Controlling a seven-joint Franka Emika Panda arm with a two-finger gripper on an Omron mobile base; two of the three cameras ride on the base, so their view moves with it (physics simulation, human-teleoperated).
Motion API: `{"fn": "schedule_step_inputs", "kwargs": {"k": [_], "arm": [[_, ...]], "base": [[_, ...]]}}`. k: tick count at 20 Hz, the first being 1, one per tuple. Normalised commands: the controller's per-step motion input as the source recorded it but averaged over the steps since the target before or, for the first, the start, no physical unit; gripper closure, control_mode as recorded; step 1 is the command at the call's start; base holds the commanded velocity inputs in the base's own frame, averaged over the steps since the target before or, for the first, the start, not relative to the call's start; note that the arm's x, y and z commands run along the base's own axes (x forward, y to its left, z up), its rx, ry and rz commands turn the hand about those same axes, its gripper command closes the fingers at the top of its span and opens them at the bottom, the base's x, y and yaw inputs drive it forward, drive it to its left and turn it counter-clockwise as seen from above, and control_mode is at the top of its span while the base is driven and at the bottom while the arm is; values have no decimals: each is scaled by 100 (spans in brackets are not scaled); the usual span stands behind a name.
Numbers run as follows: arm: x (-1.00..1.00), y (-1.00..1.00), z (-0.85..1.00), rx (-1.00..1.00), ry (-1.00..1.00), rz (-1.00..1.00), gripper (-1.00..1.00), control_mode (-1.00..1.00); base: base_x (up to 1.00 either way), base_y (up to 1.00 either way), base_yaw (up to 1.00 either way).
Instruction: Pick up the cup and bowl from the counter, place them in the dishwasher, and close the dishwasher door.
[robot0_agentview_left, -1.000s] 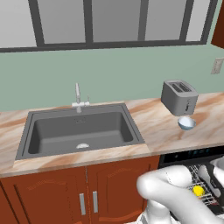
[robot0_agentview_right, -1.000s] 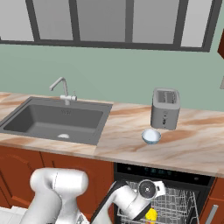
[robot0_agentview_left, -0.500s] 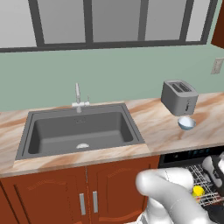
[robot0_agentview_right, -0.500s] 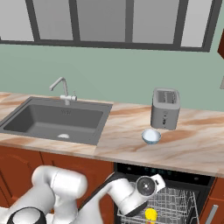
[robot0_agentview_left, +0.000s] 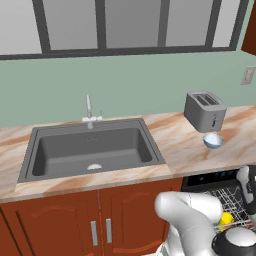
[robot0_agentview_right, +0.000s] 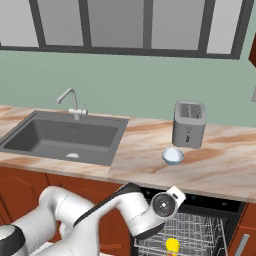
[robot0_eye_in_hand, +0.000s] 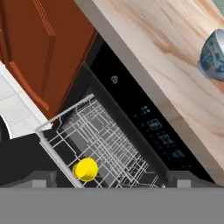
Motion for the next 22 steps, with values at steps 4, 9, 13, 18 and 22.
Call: {"fn": "schedule_step_inputs", "kwargs": {"k": [4,9,13,18,22], "arm": [[0,0,73,-11,0,23,-100,-100],[0,0,44,-15,0,26,-100,-100],[0,0,15,-20,2,31,-100,-100],[10,0,12,-14,4,24,-100,-100],[22,0,37,-6,3,10,-100,-100]], "base": [[0,0,0],[0,0,0],[0,0,0],[0,0,0],[0,0,0]]}}
